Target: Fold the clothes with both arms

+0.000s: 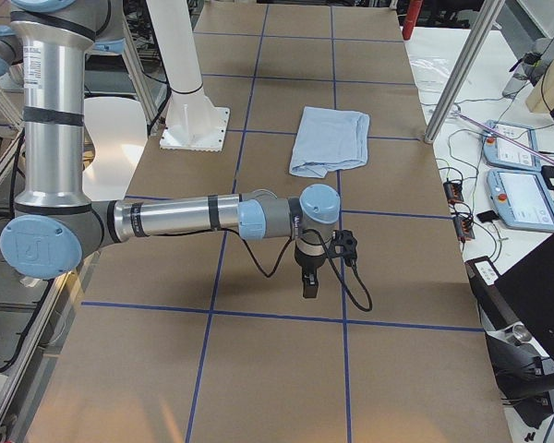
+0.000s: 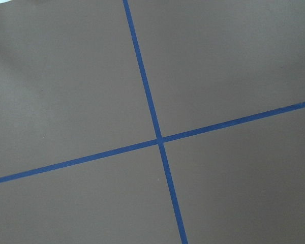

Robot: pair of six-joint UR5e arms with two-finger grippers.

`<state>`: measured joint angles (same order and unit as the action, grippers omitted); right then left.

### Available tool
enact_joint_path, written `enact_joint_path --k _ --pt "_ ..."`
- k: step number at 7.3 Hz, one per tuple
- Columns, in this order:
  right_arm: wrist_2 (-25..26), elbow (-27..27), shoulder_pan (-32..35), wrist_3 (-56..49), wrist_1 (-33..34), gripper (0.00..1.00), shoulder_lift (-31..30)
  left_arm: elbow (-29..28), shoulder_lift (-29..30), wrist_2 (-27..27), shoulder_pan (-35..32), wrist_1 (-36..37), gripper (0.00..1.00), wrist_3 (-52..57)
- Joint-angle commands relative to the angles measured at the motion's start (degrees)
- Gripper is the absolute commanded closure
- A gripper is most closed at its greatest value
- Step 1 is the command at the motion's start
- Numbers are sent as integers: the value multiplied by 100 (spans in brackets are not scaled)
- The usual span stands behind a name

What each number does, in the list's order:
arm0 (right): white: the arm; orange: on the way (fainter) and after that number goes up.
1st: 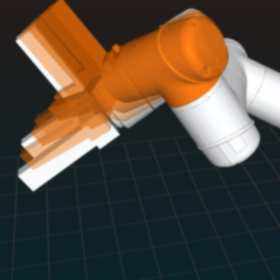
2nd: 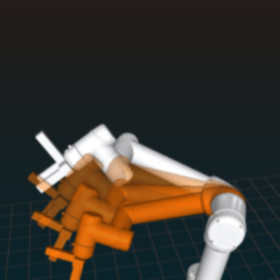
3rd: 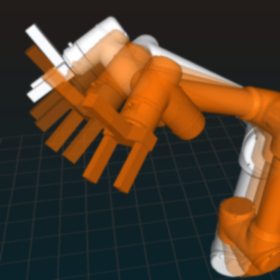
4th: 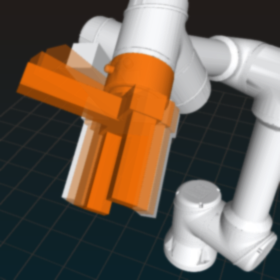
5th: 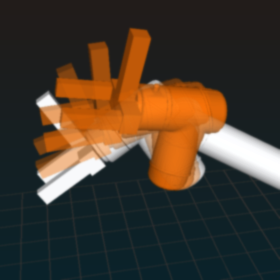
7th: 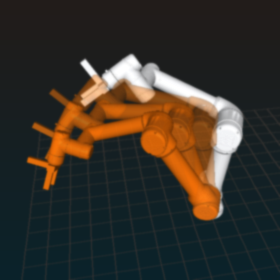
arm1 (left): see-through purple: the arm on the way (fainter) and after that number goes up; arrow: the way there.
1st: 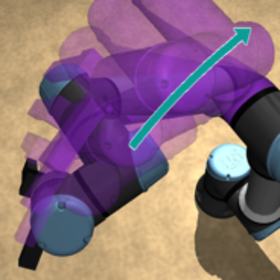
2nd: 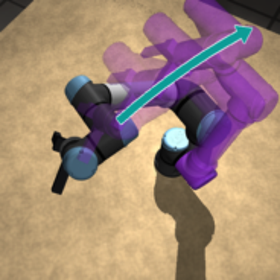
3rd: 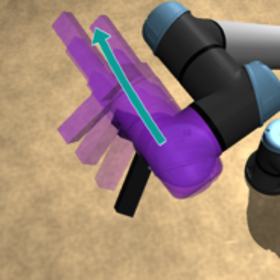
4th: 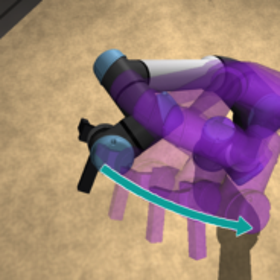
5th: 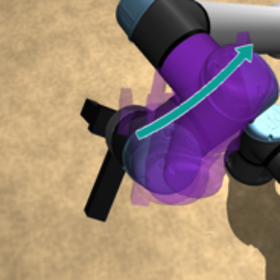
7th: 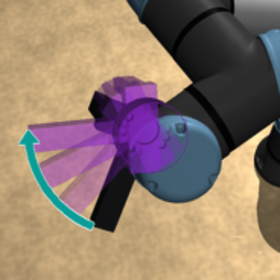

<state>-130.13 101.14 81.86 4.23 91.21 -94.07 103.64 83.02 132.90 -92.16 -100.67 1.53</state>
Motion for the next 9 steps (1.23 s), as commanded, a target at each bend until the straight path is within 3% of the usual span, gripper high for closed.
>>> enact_joint_path --k 1,9 --pt "14 -58 -3 16 2 0 -6 42 64 16 5 29 1 -64" --pt "-109 -15 58 16 2 0 -7 245 -67 16 -4 -6 1 -38"
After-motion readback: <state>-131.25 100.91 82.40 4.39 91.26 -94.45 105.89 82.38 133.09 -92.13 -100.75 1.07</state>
